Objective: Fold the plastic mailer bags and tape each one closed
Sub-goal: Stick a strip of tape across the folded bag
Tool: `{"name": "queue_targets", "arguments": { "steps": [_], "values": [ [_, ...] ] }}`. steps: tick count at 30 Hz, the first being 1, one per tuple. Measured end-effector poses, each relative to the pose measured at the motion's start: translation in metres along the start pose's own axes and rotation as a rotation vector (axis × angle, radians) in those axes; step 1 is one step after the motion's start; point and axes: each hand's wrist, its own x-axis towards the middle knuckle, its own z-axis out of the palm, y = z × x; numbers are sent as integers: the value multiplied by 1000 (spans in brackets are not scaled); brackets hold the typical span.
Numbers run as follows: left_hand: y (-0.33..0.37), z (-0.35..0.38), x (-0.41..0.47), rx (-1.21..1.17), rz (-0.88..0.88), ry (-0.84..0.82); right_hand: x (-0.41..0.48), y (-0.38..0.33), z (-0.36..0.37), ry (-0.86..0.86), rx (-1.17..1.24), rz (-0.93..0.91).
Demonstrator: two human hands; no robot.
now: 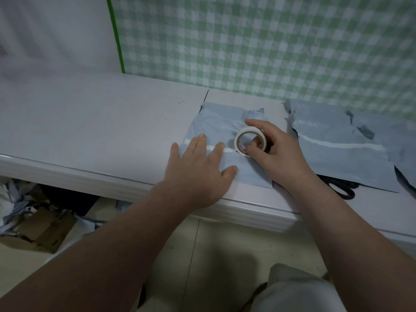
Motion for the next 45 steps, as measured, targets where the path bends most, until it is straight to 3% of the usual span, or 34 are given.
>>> {"name": "queue_targets", "arguments": {
  "steps": [5,10,13,18,27,45],
  "values": [
    [-14,-9,-1,53,21,-55,-5,-4,0,-26,82,21],
    [-17,-12,-1,75,145,51,-7,-8,0,-65,118,10],
    [-10,-13,1,-69,217,-66,-7,-7,1,-77,146,3],
    [-9,-7,2,-54,207,-84,-7,-7,2,-103,236,-6],
    [-6,-8,1,-26,202,-68,-4,-12,-1,62,449,117],
    [-8,-5,1,-1,235,-44,-7,-7,-2,153,257,98]
  ]
}}
